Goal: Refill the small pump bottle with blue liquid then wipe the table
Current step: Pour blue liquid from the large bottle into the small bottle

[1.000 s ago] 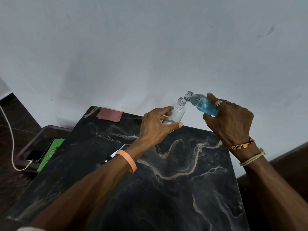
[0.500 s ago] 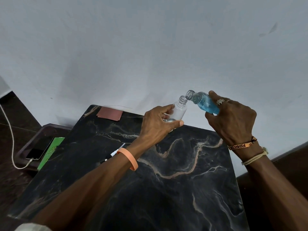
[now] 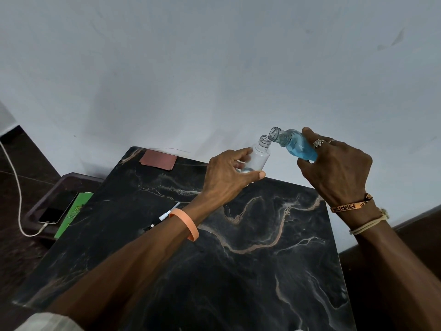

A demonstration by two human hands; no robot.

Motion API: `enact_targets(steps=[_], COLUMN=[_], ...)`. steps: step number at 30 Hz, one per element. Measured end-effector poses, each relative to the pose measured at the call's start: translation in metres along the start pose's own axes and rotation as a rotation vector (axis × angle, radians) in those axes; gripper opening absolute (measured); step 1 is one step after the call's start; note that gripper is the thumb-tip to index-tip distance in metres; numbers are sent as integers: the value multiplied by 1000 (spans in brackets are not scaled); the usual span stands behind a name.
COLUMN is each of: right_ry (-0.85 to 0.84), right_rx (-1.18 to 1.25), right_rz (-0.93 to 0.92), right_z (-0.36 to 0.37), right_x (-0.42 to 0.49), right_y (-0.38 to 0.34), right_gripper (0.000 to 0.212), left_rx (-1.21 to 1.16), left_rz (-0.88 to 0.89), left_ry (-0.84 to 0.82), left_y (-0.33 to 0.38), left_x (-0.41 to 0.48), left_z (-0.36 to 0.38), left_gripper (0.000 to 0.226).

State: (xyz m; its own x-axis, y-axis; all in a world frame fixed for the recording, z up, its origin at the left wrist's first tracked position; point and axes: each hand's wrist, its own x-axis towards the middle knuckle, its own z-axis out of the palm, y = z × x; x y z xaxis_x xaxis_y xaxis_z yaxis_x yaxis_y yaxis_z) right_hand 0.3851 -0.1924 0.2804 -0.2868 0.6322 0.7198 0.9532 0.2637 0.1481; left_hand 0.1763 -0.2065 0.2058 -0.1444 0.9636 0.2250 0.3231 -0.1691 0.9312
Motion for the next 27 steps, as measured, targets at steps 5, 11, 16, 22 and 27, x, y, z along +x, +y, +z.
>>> enact_targets(steps=[5, 11, 16, 22, 27], right_ry=[2, -15, -10, -9, -4], right_rx=[4, 3, -7, -5, 0], right_rz=[-3, 1, -3, -5, -6], right_z=[-1, 0, 0, 0, 1], right_x=[1, 1, 2, 3, 2], right_y=[0, 0, 0, 1, 3], right_gripper=[54, 55, 54, 54, 54], left_rx=[-9, -22, -24, -32, -22], left_rz=[3, 4, 2, -3, 1], left_ry=[9, 12, 13, 17, 12], left_y=[-1, 0, -1, -2, -3], left_x=[1, 1, 1, 2, 2], left_z=[1, 2, 2, 5, 5], left_gripper=[75, 73, 73, 73, 73])
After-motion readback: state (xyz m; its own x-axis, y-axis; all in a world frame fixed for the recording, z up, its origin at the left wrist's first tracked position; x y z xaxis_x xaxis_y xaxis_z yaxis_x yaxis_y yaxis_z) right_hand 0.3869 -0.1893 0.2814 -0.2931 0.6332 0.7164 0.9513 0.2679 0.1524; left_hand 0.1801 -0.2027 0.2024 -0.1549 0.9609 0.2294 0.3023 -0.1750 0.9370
